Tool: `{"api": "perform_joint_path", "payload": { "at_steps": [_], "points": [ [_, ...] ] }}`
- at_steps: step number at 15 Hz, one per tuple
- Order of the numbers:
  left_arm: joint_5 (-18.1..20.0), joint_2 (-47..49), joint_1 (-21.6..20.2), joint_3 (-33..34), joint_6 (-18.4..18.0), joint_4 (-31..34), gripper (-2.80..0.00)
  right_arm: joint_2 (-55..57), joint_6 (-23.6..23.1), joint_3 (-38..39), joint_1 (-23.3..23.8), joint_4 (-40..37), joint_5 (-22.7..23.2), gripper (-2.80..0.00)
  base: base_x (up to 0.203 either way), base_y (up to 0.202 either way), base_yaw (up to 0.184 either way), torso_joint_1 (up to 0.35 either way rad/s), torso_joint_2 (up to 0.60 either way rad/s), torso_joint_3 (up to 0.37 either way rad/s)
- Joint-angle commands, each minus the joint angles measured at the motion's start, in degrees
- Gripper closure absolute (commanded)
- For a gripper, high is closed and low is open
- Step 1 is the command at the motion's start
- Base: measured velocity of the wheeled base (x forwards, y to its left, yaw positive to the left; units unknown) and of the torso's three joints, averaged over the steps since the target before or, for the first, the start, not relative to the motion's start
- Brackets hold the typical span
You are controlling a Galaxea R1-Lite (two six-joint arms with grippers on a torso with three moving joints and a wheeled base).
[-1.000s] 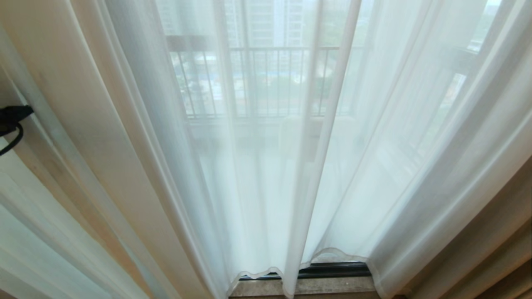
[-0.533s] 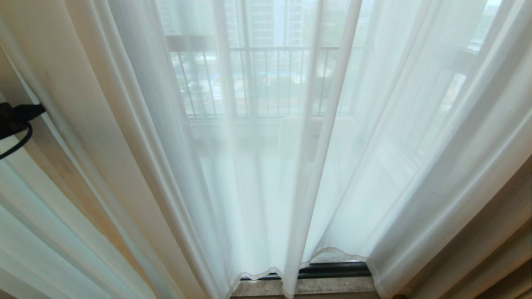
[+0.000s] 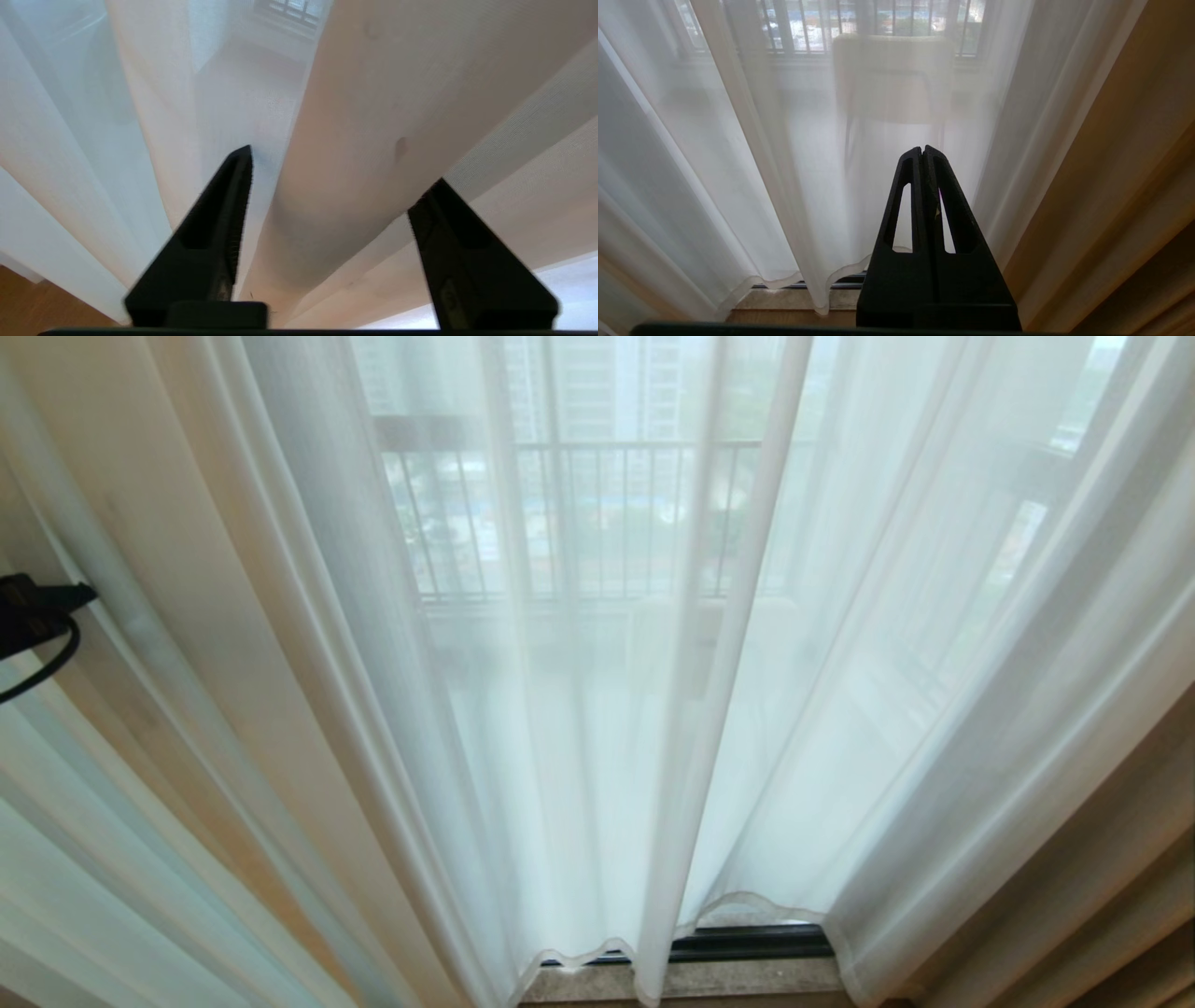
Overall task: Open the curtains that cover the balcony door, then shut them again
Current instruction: Pull the inner curtains open on both sides
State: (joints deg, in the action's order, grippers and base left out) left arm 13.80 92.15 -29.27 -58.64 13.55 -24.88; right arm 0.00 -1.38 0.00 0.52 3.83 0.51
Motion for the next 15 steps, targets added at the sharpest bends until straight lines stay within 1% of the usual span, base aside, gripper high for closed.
{"api": "perform_joint_path", "payload": {
  "at_steps": [1, 5, 8, 12, 15],
  "points": [
    [0.1, -0.5, 0.0, 0.1, 0.1, -0.2, 0.0, 0.0, 0.0, 0.0, 0.0, 0.0, 0.0, 0.0, 0.0, 0.0, 0.0, 0.0, 0.0, 0.0],
    [0.0, -1.9, 0.0, 0.7, -0.1, -0.2, 0.0, 0.0, 0.0, 0.0, 0.0, 0.0, 0.0, 0.0, 0.0, 0.0, 0.0, 0.0, 0.0, 0.0],
    [0.0, -3.9, 0.5, 3.2, -0.5, -0.8, 0.0, 0.0, 0.0, 0.0, 0.0, 0.0, 0.0, 0.0, 0.0, 0.0, 0.0, 0.0, 0.0, 0.0],
    [0.0, -6.1, 0.9, 6.6, -0.5, -6.7, 0.0, 0.0, 0.0, 0.0, 0.0, 0.0, 0.0, 0.0, 0.0, 0.0, 0.0, 0.0, 0.0, 0.0],
    [-0.4, -6.7, 1.4, 3.2, 0.0, -4.9, 0.0, 0.0, 0.0, 0.0, 0.0, 0.0, 0.0, 0.0, 0.0, 0.0, 0.0, 0.0, 0.0, 0.0]
  ]
}}
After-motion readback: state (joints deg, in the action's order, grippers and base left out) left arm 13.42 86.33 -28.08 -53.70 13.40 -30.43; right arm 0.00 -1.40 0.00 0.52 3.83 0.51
